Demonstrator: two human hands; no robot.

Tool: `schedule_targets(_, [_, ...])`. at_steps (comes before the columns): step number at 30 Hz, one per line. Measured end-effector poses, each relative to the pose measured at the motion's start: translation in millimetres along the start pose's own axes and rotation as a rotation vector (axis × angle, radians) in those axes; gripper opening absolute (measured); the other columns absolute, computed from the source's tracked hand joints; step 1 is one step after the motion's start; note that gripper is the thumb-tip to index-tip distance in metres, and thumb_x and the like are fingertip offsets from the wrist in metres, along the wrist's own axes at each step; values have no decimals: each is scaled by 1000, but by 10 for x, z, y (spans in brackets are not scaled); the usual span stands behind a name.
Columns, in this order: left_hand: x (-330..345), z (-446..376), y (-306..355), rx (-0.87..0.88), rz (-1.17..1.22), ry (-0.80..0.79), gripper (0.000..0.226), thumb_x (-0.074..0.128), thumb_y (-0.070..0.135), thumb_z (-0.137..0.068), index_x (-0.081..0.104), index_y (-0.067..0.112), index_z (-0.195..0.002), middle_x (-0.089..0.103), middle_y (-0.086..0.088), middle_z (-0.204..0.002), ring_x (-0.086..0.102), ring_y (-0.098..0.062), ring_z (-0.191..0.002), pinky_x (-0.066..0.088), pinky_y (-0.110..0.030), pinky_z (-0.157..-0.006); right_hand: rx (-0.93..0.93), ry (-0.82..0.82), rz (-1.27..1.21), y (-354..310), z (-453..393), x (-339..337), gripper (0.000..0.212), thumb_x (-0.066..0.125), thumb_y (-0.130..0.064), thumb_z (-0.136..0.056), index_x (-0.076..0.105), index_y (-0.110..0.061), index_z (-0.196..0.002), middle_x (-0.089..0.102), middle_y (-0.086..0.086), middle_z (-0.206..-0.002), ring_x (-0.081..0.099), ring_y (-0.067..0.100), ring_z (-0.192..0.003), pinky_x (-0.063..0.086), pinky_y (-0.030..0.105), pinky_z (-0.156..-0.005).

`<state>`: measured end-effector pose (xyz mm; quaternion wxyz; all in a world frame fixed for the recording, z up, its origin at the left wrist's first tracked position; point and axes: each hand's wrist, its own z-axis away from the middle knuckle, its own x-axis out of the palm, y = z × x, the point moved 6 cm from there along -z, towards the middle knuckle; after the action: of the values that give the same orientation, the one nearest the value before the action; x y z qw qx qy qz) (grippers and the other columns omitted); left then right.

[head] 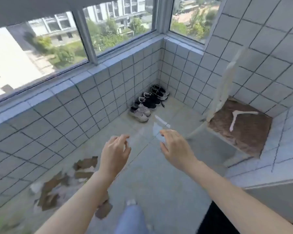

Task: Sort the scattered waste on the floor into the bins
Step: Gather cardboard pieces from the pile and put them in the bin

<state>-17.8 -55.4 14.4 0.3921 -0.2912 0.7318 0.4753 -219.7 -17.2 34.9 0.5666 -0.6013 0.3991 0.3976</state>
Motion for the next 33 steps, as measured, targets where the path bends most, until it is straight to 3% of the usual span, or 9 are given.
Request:
schedule_targets(3, [-47,452,-404,-53,-75,-66,26,48,20,-84,64,11,-102,66,1,-77,63,-24,-81,54,-34,-68,-72,-110,-35,-374,12,421,58,28,-35,-84,57,-4,-123,64,10,-112,56,29,-112,48,41,-95])
schedule_targets(6, [-155,973,-857,-198,-117,-77,30,45,21,-83,65,8,-101,69,-3,-80,63,-24,-80,54,-32,-66,-165,-212,-54,-787,78,824,48,37,-30,-87,57,-5,-122,63,10,-108,56,29,-109,50,41,-90])
schedule_targets(10, [-410,1534,-1354,-419,-99,-35,19,56,13,-87,64,11,-104,65,-3,-80,60,-23,-79,51,-34,-63,-317,-280,-78,-1320,158,1211,52,32,-33,-86,60,-2,-117,67,10,-103,61,29,-103,50,34,-86])
schedule_targets(17, [-770,2314,-2058,-696,-45,-31,21,58,9,-88,63,10,-108,62,-5,-79,58,-22,-75,37,-28,-59,-456,-473,-42,-2105,275,1946,41,44,-22,-95,46,-7,-133,60,8,-115,50,24,-114,43,32,-95])
schedule_targets(23, [-938,3015,-2862,-819,-48,-135,22,60,6,-83,64,7,-105,64,-9,-80,61,-31,-82,33,-29,-61,-405,-664,24,-2647,409,2667,42,40,-24,-98,40,-9,-137,54,6,-126,43,23,-121,39,31,-100])
schedule_targets(27, [-1051,3498,-3504,-902,-33,-214,24,58,9,-86,62,8,-110,66,-12,-94,60,-31,-91,43,-35,-70,-255,-745,94,-2901,500,3186,37,39,-27,-99,43,-9,-131,55,9,-124,46,25,-117,41,35,-96])
schedule_targets(33, [-1063,3949,-4375,-1011,36,-247,24,52,13,-88,58,11,-112,64,-8,-91,55,-29,-95,41,-36,-71,-105,-821,150,-3173,636,3760,38,39,-24,-98,41,-10,-134,55,8,-126,45,25,-119,39,33,-94])
